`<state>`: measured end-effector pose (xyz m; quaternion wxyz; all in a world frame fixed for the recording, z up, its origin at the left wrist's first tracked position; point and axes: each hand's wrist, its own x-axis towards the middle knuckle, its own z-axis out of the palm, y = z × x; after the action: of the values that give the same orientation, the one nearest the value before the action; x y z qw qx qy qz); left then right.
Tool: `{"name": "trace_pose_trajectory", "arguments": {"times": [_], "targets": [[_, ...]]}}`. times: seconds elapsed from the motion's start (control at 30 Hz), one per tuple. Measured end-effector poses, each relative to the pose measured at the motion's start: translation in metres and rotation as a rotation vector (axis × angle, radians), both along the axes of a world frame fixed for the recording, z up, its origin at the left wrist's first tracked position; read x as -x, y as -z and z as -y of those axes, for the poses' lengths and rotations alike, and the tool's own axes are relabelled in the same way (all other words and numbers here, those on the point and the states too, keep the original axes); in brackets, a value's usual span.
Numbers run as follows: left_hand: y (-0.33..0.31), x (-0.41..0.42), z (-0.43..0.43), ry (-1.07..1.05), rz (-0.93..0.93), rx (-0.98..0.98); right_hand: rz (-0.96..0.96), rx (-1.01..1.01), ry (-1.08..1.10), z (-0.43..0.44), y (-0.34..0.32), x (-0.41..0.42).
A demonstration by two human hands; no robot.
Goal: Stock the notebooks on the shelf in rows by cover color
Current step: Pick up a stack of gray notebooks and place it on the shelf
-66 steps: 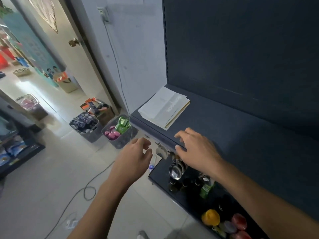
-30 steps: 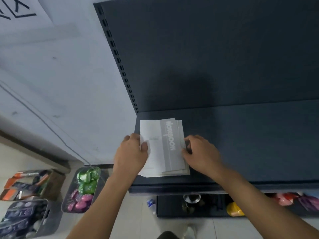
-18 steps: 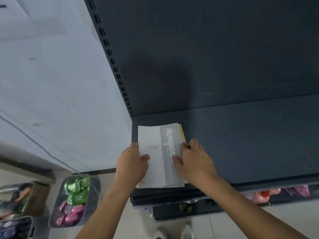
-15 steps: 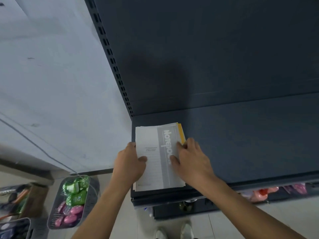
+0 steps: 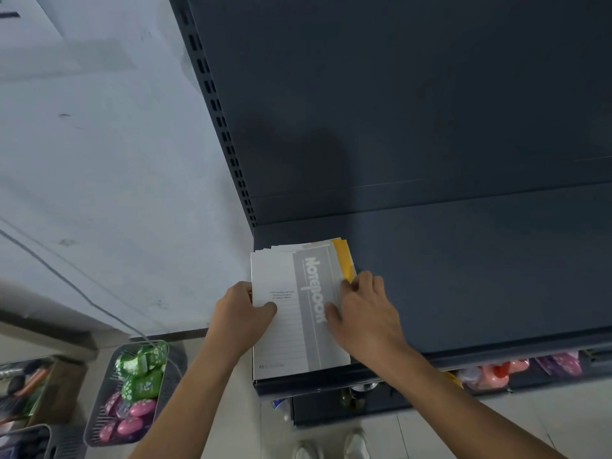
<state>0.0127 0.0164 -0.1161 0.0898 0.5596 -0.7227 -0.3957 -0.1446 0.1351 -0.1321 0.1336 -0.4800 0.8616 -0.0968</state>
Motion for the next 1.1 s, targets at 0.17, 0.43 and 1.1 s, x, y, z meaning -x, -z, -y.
{"name": "trace_pose_trajectory", "arguments": {"times": [0.17,0.43,1.1], "targets": [[-0.002,0.000,-0.002,-0.019,0.025,0.009,0.002,0.011,-0.032,0.001,0.002,-0.007],[-0.003,-0.003,0.000,0.001,0.144,0.090,0.032,-0.002,-0.053,0.003,0.002,-0.008],[-0.022,-0.008,0.007,-0.139,-0.032,-0.110,0.146,-0.007,-0.005,0.008,0.000,-0.001]]}}
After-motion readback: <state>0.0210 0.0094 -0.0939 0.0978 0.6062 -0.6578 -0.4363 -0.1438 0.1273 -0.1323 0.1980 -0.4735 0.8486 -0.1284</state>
